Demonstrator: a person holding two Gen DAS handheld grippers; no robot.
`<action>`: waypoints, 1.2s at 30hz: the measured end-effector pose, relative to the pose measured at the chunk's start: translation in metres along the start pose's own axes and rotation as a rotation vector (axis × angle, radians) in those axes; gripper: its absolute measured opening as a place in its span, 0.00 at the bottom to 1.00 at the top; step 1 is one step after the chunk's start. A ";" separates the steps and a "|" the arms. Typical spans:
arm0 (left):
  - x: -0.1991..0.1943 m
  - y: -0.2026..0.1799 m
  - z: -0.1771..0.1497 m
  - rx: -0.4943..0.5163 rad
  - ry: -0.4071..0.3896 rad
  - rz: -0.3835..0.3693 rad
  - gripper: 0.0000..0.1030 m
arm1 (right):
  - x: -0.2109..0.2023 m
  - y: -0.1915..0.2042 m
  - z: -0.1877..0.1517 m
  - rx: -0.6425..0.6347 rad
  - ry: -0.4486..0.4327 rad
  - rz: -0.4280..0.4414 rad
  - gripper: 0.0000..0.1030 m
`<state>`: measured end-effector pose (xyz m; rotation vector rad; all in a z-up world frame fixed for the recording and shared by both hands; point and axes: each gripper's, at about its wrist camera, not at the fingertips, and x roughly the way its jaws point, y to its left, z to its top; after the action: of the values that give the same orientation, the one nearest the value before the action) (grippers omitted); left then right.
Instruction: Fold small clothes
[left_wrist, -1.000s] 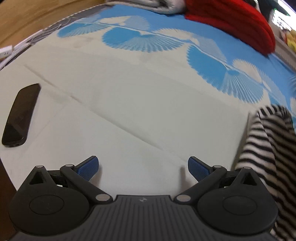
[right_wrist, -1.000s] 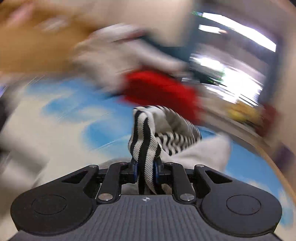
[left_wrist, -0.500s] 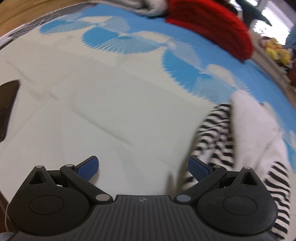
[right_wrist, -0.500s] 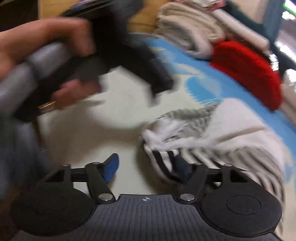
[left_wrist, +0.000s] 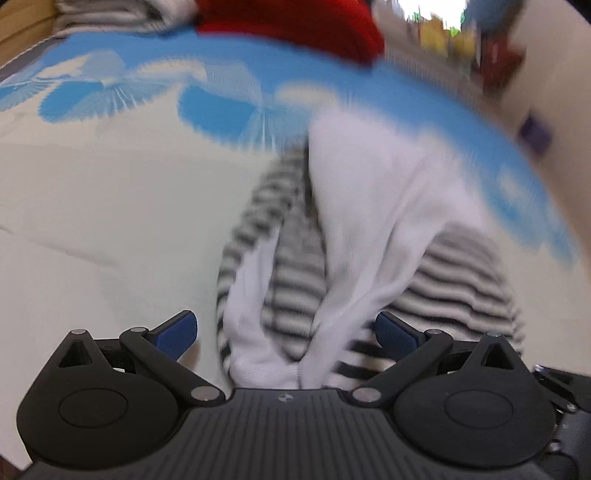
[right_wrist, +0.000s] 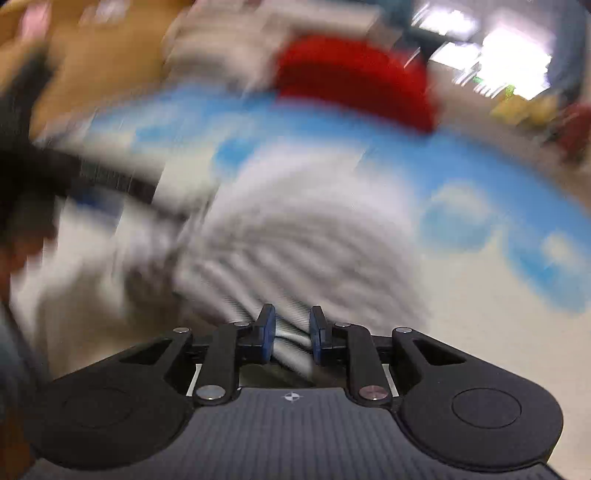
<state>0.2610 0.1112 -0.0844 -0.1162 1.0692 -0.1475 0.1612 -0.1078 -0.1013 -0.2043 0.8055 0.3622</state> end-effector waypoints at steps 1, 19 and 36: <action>0.012 -0.001 -0.003 0.008 0.053 0.029 1.00 | 0.013 0.004 -0.008 -0.017 0.043 0.031 0.21; 0.000 0.024 -0.016 -0.158 0.084 -0.007 1.00 | 0.003 -0.004 -0.017 -0.158 -0.035 -0.054 0.47; 0.001 0.022 -0.031 -0.232 0.146 -0.049 1.00 | 0.090 -0.108 0.079 -0.062 0.076 0.036 0.56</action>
<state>0.2362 0.1319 -0.1037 -0.3453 1.2279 -0.0767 0.3133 -0.1605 -0.1095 -0.2626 0.8744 0.4157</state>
